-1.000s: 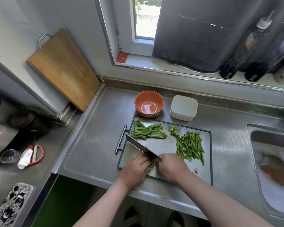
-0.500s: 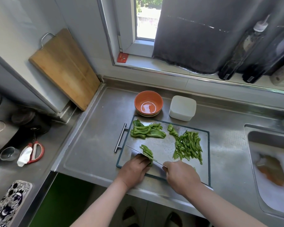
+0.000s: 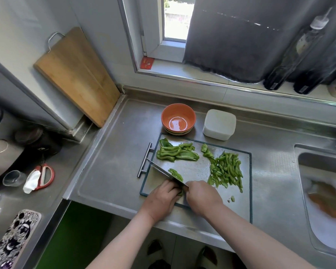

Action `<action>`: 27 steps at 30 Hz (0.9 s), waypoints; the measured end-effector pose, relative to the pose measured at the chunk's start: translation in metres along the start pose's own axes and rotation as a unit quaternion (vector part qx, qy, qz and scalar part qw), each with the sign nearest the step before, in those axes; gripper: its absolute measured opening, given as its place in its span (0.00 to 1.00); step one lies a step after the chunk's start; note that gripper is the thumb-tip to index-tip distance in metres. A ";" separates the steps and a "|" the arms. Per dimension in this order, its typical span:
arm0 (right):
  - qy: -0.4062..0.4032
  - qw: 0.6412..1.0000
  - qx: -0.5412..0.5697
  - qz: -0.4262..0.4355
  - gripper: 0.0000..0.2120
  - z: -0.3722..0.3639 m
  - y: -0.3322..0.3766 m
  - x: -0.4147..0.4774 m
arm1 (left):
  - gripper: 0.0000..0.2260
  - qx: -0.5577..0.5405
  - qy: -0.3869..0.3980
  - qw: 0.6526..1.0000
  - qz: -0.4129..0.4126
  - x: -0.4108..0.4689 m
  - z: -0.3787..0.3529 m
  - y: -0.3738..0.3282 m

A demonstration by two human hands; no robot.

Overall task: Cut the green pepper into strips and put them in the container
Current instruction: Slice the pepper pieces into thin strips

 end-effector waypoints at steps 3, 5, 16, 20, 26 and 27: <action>0.003 1.000 0.023 -0.005 0.13 0.005 0.002 0.001 | 0.07 0.003 0.002 1.000 0.016 0.000 0.003 0.003; 0.002 1.000 0.027 0.008 0.14 0.011 0.001 -0.004 | 0.08 0.003 0.006 1.000 0.014 -0.002 0.005 0.003; -0.006 1.000 -0.005 -0.004 0.13 0.022 -0.018 -0.047 | 0.11 0.008 0.019 1.000 0.017 -0.004 0.004 0.006; -0.004 1.000 -0.009 -0.012 0.12 0.020 -0.019 -0.049 | 0.10 0.005 0.011 1.000 0.009 -0.003 0.005 0.003; 0.009 1.000 -0.006 -0.019 0.12 0.007 -0.009 -0.033 | 0.09 0.003 0.012 1.000 0.014 -0.006 0.002 0.005; 0.012 1.000 0.000 -0.019 0.11 0.004 -0.007 -0.029 | 0.09 0.001 0.011 1.000 0.013 -0.007 0.002 0.005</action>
Point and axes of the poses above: each hand's wrist, its own x-axis towards the middle knuckle, its own z-axis out of the back of the hand, y = z × x, the point moved 5 cm from there along x, towards the middle knuckle, and after that the axes turned 12 degrees about -y, right-handed, at the moved point
